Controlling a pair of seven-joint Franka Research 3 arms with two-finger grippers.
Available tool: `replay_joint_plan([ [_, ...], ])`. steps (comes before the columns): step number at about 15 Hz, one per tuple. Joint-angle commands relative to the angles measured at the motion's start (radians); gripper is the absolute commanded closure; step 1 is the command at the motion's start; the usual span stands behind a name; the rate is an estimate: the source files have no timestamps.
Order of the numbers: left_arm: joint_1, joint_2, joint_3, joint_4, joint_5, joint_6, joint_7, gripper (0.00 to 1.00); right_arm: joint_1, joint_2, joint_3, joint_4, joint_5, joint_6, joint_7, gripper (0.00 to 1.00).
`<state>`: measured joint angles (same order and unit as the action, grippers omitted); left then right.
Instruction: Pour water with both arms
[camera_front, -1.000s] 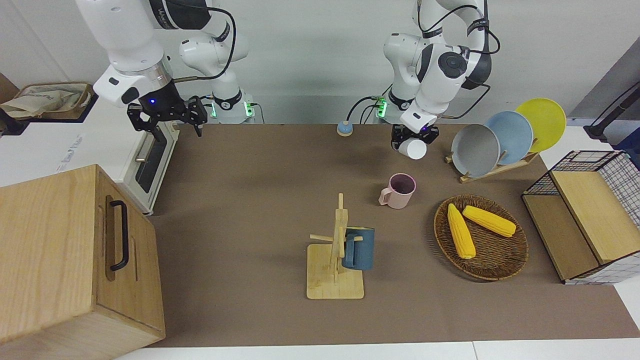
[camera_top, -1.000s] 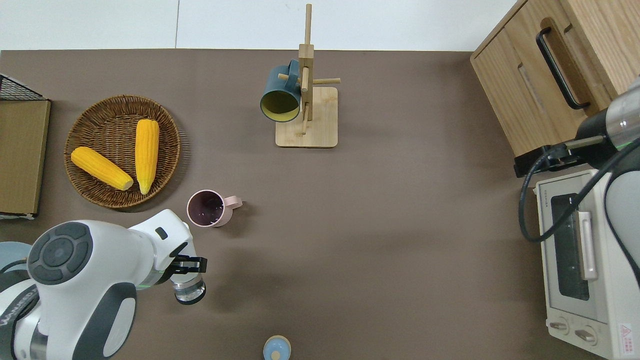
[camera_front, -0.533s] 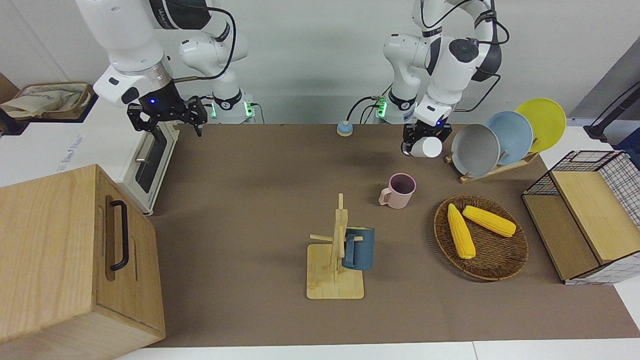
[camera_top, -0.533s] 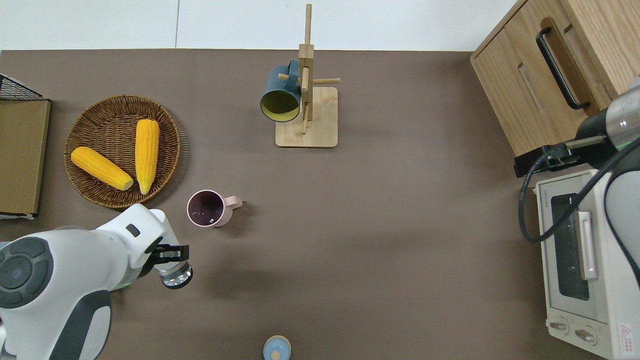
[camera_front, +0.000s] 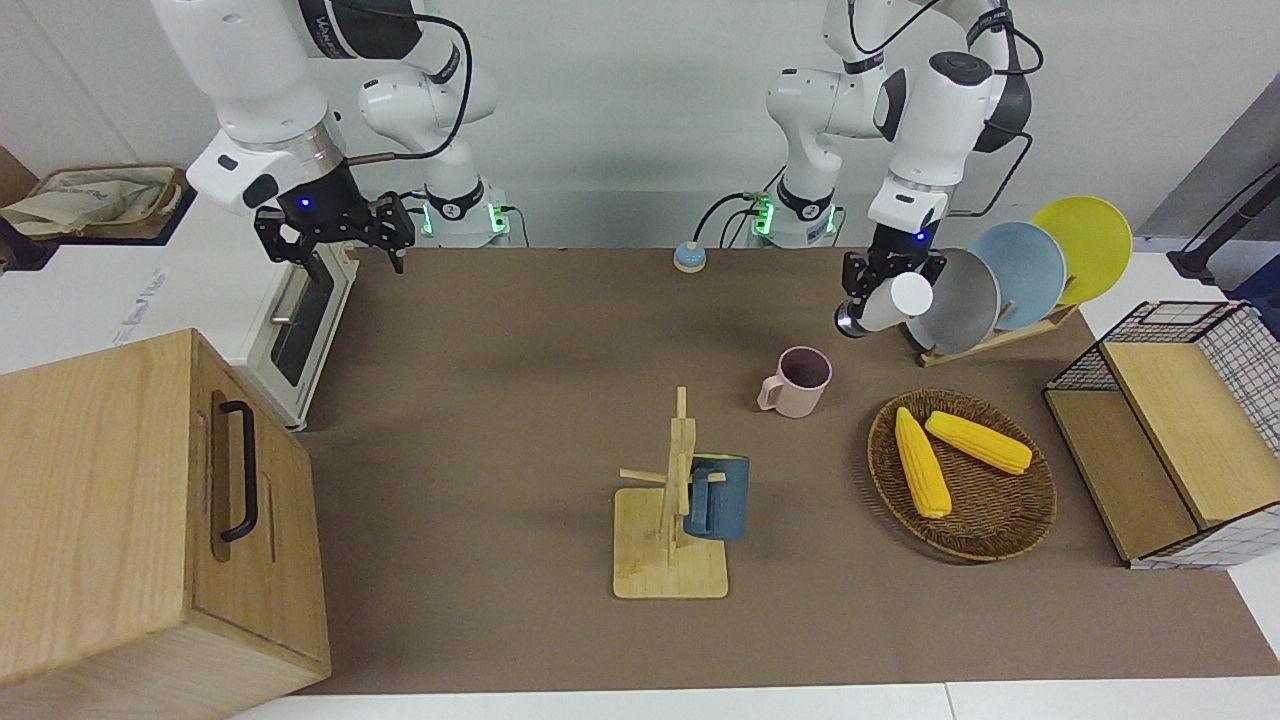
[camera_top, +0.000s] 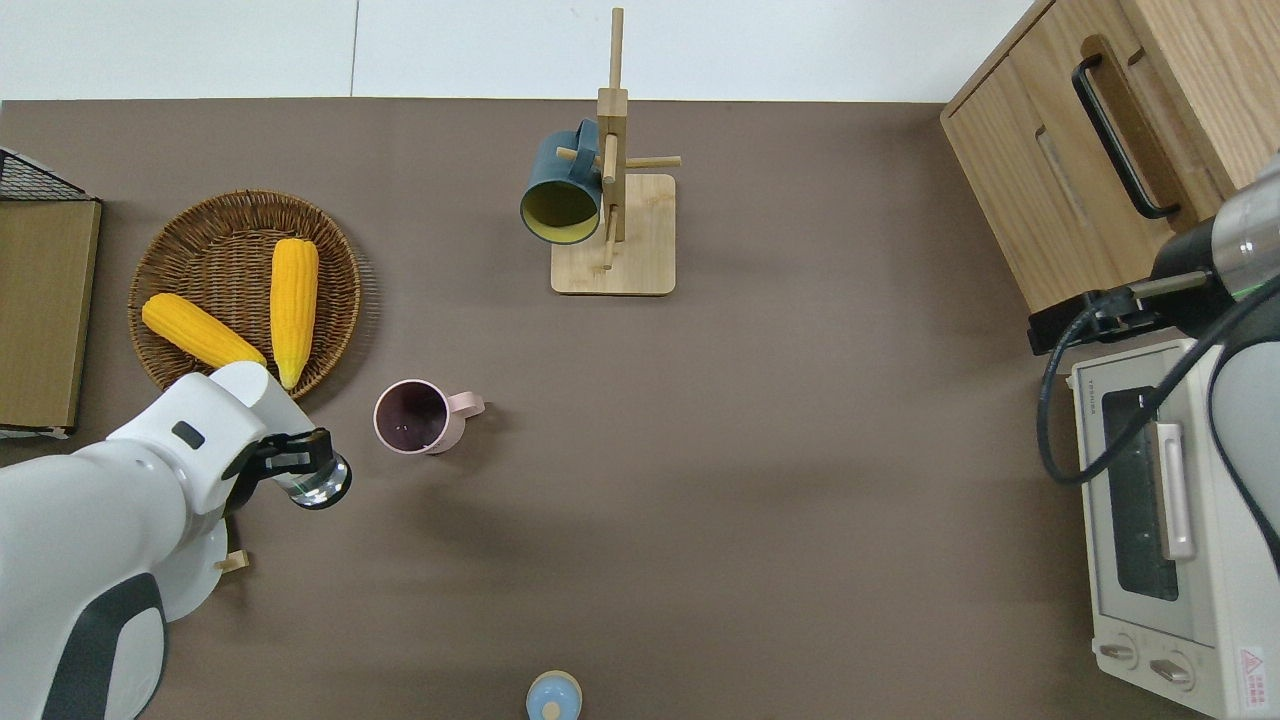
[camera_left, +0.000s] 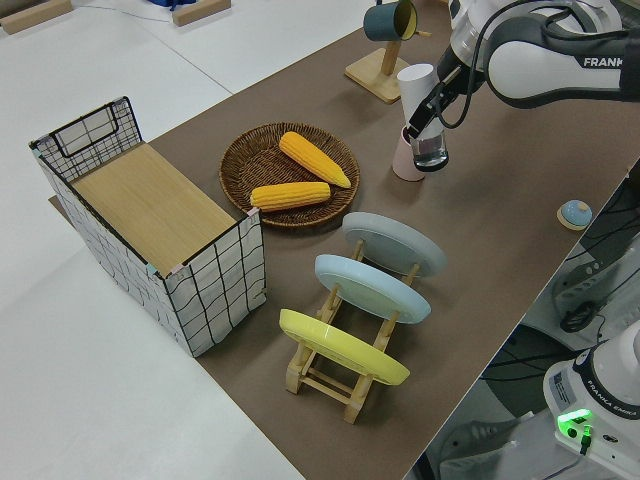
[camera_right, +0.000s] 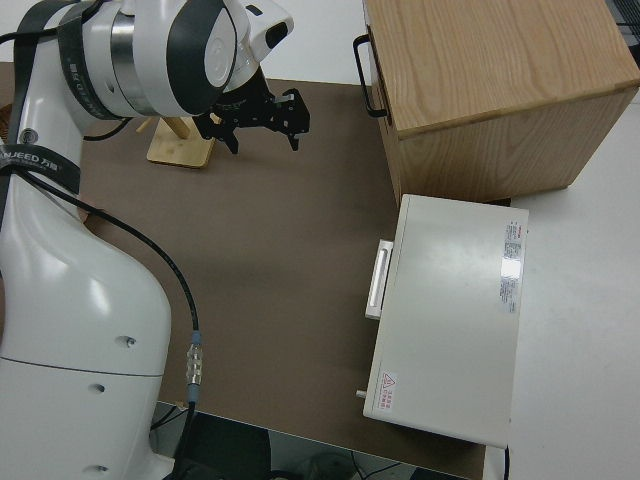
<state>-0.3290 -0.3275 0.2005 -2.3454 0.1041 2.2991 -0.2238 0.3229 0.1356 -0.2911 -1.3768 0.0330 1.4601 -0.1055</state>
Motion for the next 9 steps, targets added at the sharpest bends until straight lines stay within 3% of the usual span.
replay_joint_plan([
  [1, 0.033, -0.016, -0.003, 0.078, 0.086, 0.028, -0.061, 1.00, -0.001, -0.016, 0.003, -0.013, -0.002, -0.003, -0.005, 0.017],
  [9, 0.097, 0.045, -0.001, 0.262, 0.163, 0.033, -0.104, 1.00, 0.001, -0.018, 0.003, -0.013, -0.002, -0.003, -0.005, 0.017],
])
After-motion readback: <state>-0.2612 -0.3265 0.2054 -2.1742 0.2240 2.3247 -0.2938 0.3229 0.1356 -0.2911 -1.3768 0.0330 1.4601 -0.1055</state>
